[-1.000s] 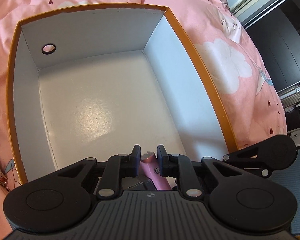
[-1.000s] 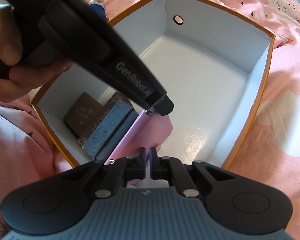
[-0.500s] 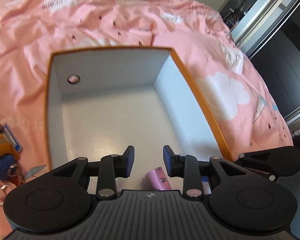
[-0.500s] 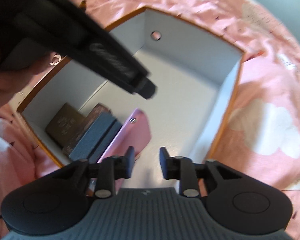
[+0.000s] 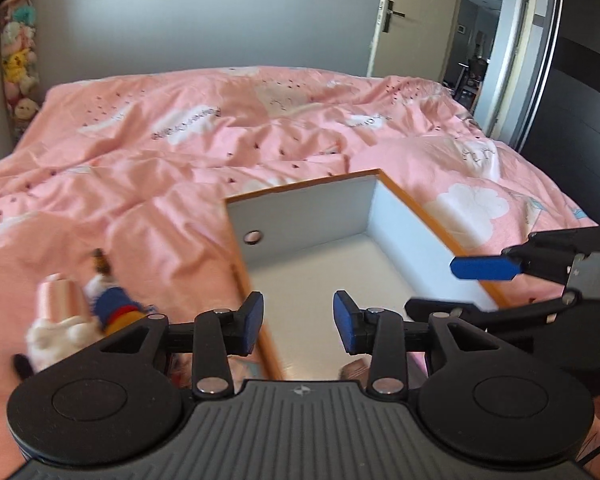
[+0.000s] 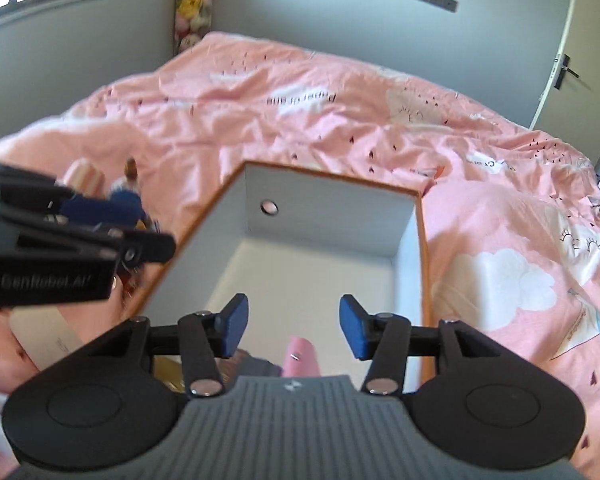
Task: Organize objects
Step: 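Move both tools back to the items beside the orange box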
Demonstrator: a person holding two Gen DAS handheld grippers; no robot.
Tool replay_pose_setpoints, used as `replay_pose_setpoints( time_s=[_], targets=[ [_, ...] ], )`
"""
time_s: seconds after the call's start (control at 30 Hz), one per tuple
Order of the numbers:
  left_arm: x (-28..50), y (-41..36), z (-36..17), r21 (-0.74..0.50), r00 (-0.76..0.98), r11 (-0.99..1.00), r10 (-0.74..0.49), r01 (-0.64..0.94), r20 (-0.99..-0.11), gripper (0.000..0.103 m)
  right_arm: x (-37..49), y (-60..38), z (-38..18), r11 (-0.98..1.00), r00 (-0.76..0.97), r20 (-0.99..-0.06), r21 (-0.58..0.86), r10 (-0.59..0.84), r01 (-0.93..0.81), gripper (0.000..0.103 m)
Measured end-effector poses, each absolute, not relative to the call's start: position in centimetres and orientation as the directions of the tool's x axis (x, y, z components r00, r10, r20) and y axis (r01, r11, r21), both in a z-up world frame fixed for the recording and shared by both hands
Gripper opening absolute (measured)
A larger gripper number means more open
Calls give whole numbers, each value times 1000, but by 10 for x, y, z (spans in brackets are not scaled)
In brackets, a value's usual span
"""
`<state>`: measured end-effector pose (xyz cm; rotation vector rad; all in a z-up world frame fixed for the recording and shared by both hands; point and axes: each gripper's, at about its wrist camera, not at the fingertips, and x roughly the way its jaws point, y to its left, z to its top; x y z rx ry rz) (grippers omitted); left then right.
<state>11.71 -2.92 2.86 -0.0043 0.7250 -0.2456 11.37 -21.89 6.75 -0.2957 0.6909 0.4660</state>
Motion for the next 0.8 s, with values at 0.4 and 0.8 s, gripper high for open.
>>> replay_pose_setpoints(
  time_s=[0.4,0.8],
  targets=[
    [43,54,29,231,842,957,-25,175,-538,44,85,-140,68,831,685,-580,-24,441,-556,58],
    [6,128,2,483,861,874,288,-57,-420,49,82,-102,52,812,634,-639,-26,435,-583,59]
  ],
)
